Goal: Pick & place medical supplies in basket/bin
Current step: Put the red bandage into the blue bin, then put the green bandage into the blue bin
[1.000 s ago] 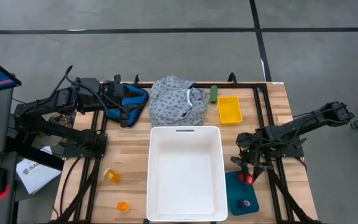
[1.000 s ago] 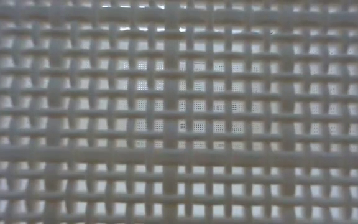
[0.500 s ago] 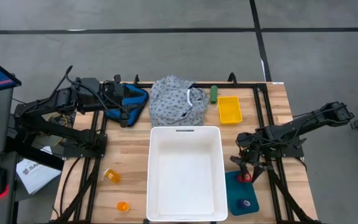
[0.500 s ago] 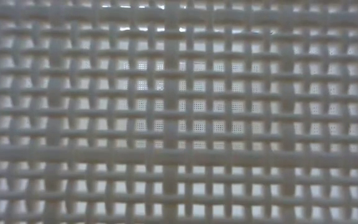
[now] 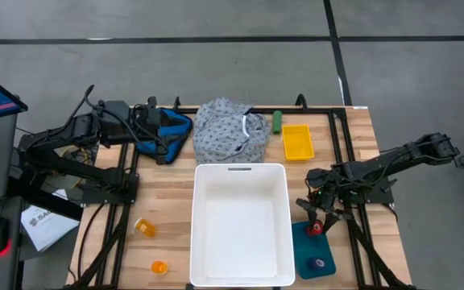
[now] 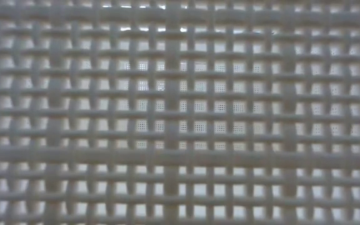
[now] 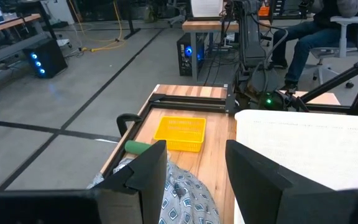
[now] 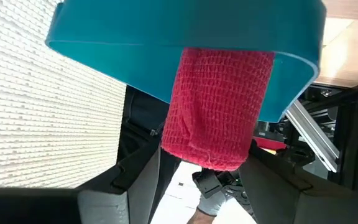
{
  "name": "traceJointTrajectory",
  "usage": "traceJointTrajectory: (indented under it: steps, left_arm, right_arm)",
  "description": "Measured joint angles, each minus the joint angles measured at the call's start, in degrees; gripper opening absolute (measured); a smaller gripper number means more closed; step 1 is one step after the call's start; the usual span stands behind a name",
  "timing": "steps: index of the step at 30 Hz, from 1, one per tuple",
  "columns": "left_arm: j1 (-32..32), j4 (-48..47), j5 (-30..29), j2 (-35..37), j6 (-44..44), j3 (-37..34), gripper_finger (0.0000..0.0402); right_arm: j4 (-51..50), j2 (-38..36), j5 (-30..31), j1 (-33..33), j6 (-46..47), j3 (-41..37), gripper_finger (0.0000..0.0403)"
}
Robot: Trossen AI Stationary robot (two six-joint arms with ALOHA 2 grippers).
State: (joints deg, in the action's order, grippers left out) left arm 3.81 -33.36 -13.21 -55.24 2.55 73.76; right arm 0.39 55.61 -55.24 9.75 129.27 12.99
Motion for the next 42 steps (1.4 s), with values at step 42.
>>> traceJointTrajectory:
  steps: [42]
  left_arm:
    - [0.0,3.2,0.0,0.0,-0.8,0.0,0.0155]
  right_arm:
    - [-5.0,-8.7,9.6,4.6,-2.6,14.8,0.0207]
